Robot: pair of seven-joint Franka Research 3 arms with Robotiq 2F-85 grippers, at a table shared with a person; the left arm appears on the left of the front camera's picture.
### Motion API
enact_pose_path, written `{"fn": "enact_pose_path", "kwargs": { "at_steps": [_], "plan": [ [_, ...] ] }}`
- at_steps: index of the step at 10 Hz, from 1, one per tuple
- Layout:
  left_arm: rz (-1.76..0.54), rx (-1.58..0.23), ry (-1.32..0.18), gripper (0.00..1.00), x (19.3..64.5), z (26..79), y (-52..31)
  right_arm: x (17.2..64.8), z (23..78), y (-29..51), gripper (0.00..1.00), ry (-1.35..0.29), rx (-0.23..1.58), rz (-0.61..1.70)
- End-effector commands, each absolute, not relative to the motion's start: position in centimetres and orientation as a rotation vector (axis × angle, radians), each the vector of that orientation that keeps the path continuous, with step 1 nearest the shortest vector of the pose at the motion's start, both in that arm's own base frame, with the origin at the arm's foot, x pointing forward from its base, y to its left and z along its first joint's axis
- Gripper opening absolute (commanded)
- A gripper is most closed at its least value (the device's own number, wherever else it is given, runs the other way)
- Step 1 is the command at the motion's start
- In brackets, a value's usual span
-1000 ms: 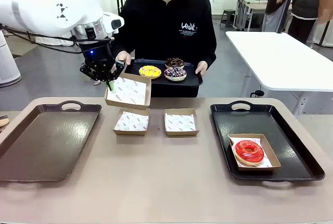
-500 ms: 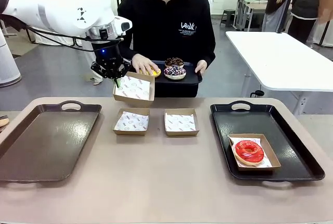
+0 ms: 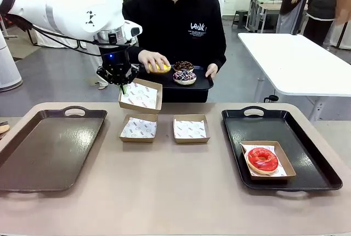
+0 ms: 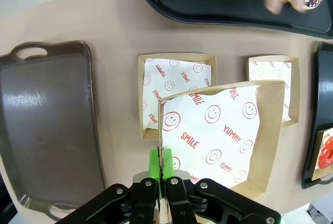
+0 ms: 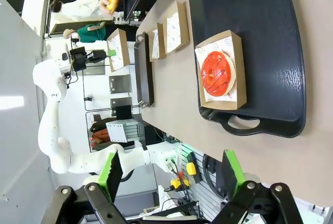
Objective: Individually package the donuts and arrange them on the tray.
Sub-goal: Place the picked Paper togo box on the Handle tray while simultaneously picking up another Paper togo box from the table with the other hand.
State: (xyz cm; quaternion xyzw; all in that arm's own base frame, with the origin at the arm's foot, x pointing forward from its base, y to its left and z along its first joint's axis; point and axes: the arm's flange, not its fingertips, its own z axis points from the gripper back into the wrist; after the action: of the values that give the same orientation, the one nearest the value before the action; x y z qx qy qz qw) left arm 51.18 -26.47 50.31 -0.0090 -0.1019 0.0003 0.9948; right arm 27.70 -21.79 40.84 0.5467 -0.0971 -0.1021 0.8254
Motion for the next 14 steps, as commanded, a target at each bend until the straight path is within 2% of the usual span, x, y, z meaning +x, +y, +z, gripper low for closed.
{"fn": "enact_pose_path", "kwargs": {
  "at_steps": [1,14],
  "plan": [
    [0.009,-0.04,-0.213,0.0,51.11,50.57,-26.3,27.63,40.78,-21.85,1.0,-0.207,1.166,-0.22],
    [0.009,-0.04,-0.213,0.0,51.11,50.57,-26.3,27.63,40.78,-21.85,1.0,-0.207,1.166,-0.22]
  ]
}}
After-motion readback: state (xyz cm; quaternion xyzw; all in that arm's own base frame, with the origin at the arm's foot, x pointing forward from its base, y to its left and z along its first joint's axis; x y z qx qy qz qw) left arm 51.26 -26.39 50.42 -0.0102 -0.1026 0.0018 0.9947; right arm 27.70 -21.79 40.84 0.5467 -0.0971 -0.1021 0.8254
